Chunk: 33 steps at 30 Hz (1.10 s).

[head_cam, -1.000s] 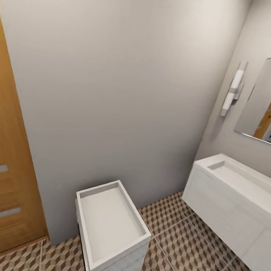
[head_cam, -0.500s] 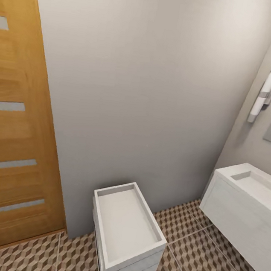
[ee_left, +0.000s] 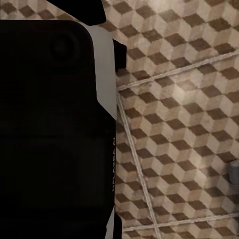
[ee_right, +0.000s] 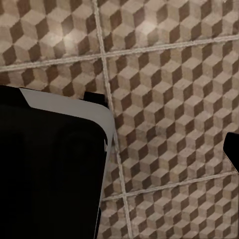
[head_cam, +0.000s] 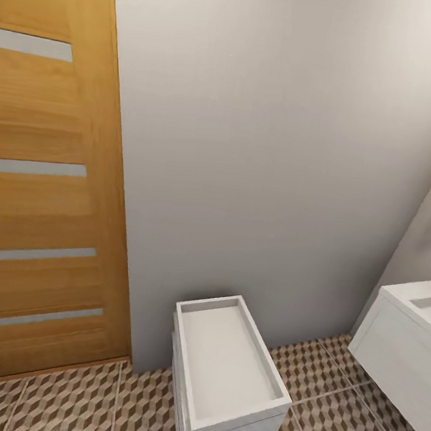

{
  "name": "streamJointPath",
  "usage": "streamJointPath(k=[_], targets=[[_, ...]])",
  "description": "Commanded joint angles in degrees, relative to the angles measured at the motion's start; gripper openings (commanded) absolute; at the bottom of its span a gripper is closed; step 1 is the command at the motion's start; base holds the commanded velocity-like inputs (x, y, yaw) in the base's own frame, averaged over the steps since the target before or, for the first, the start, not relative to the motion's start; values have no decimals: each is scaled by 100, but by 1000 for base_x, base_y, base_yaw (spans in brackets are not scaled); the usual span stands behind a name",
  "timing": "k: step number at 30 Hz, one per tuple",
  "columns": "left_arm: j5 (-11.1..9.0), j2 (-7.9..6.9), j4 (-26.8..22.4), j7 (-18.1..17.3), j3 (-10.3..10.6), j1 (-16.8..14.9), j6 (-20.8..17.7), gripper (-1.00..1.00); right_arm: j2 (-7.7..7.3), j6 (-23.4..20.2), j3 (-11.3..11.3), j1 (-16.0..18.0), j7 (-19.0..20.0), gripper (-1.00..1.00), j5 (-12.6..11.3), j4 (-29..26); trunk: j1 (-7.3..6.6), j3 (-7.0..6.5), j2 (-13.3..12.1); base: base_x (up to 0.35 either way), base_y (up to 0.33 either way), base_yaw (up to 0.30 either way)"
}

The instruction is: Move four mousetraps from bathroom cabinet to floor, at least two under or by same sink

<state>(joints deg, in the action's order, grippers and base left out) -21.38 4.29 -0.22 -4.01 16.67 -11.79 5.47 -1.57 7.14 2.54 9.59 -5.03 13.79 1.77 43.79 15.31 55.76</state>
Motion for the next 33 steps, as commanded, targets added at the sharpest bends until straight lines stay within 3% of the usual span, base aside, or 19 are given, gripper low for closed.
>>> streamJointPath(k=[1, 33], targets=[[-60, 2, 14, -21, 46, -7, 24, 100, -1, 34, 28, 7, -24, 100, 53, 20, 0, 7, 5, 0, 0, 279], [-53, 7, 5, -21, 44, -7, 144, 100, -1, 35, 28, 7, -24, 100, 53, 16, 0, 7, 5, 0, 0, 279]])
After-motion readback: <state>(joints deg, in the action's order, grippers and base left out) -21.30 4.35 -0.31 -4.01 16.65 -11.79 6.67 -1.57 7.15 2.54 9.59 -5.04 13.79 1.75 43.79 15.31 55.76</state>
